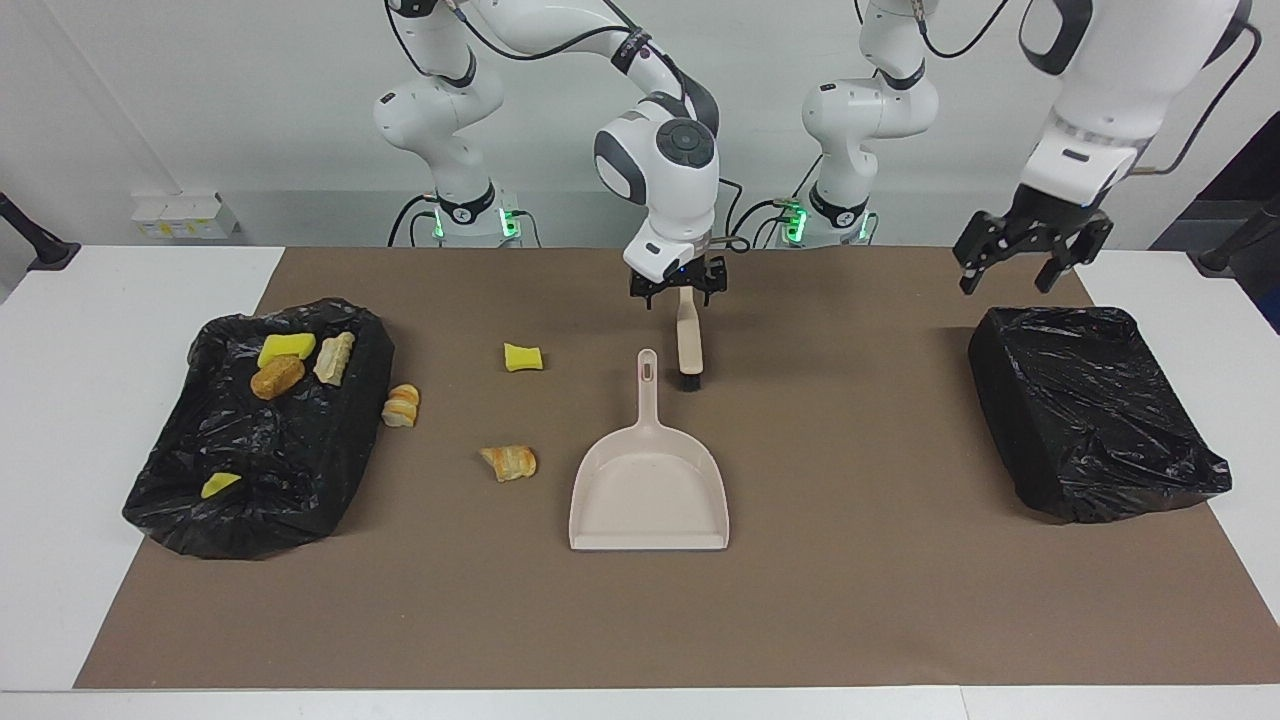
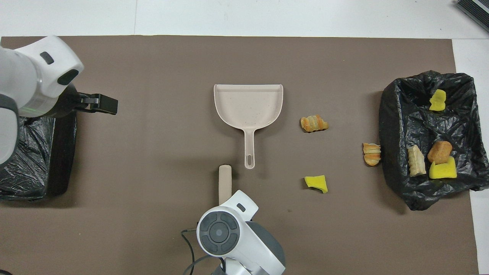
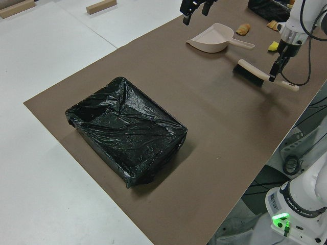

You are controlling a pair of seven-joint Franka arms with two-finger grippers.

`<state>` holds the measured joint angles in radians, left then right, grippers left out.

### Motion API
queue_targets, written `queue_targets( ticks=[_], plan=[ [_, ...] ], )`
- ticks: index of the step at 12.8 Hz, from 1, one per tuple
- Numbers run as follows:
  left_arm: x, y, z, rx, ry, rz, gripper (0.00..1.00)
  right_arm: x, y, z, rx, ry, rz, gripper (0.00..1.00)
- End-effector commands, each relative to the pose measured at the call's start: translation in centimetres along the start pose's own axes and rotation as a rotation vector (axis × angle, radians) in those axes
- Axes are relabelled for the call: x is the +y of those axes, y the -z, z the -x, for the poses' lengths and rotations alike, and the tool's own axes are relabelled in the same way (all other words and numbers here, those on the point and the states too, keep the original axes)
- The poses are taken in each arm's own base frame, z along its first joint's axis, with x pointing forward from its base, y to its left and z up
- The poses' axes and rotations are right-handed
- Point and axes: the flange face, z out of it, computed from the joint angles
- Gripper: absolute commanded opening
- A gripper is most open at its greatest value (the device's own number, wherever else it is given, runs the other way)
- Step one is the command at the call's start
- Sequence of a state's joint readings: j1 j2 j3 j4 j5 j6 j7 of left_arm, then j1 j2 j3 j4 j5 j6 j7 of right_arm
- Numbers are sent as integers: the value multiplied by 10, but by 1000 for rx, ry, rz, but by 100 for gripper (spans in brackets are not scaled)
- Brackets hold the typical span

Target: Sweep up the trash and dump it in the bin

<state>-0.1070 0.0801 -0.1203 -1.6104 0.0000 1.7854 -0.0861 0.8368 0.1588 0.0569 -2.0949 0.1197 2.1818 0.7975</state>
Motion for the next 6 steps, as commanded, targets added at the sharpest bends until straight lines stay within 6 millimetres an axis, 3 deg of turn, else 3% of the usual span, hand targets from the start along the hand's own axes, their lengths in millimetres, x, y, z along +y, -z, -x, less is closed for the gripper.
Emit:
queue_targets(
  ticks=[1,2,4,5,6],
  plan=[
    [53,-21,-28,-3,22,0,100,11,-6,2,-23,-30,-18,74],
    [81,-29,-34,-5,9,-1,100,11,-7,6,-51,-44,-36,71],
    [104,-31,-30,-6,14,9,100,10,-6,9,-71,-61,-55,46],
    [135,-46,-29,-8,31,8,100,8,-7,12,-73,-53,-52,20],
    [169,-81,-34,-4,89,-4,100,6,-7,14,-78,-56,-47,0]
  ],
)
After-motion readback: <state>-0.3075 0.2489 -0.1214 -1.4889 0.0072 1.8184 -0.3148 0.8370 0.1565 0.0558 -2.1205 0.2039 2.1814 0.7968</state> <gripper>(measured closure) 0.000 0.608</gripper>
